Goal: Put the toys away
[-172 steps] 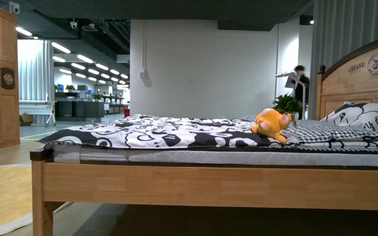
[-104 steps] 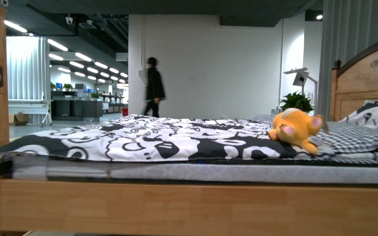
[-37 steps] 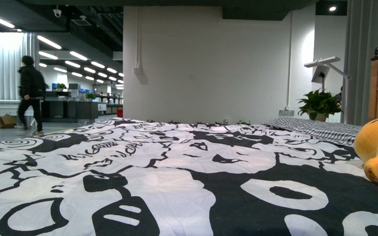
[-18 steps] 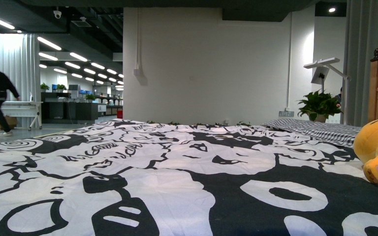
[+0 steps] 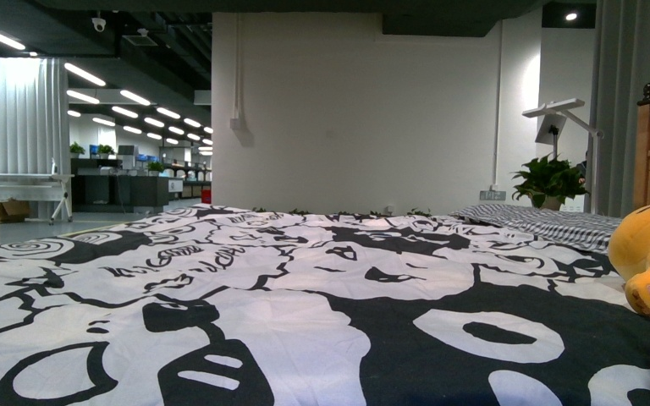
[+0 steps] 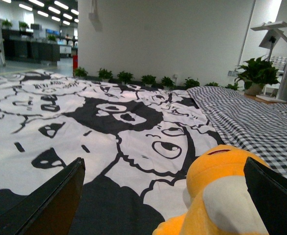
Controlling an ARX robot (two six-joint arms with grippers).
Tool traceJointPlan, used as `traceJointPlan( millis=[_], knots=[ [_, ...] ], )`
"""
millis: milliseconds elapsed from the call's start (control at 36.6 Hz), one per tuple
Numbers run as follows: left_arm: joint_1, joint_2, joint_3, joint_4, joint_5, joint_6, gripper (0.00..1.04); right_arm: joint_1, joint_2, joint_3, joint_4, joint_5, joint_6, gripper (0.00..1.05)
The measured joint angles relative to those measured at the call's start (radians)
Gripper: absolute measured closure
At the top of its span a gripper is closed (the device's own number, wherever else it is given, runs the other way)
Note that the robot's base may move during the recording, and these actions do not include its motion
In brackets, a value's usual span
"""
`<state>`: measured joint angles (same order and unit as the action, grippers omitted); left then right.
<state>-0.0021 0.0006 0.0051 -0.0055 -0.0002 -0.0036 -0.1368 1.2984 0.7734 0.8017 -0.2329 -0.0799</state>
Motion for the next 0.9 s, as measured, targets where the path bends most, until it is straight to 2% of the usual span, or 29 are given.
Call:
traceJointPlan(
  millis=[109,355,601,901],
  knots=[
    [0.000,0.000,0.000,0.000,0.000,0.000,0.06,-0.002,0.098,0.083,-0.032,-0.010,-0.117,0.06],
    [0.000,0.000,0.000,0.000,0.000,0.000,0.06,-0.042,0.210,0.238,-0.143,-0.011,-0.260,0.06],
    [0.000,0.000,0.000,0.000,0.000,0.000,0.06,-0.098,0.255,0.281,-0.224,-0.038,-0.291,0.06],
    [0.000,0.000,0.000,0.000,0.000,0.000,0.06,-0.196,0.307,0.281,-0.243,-0.072,-0.269,0.06]
  ],
)
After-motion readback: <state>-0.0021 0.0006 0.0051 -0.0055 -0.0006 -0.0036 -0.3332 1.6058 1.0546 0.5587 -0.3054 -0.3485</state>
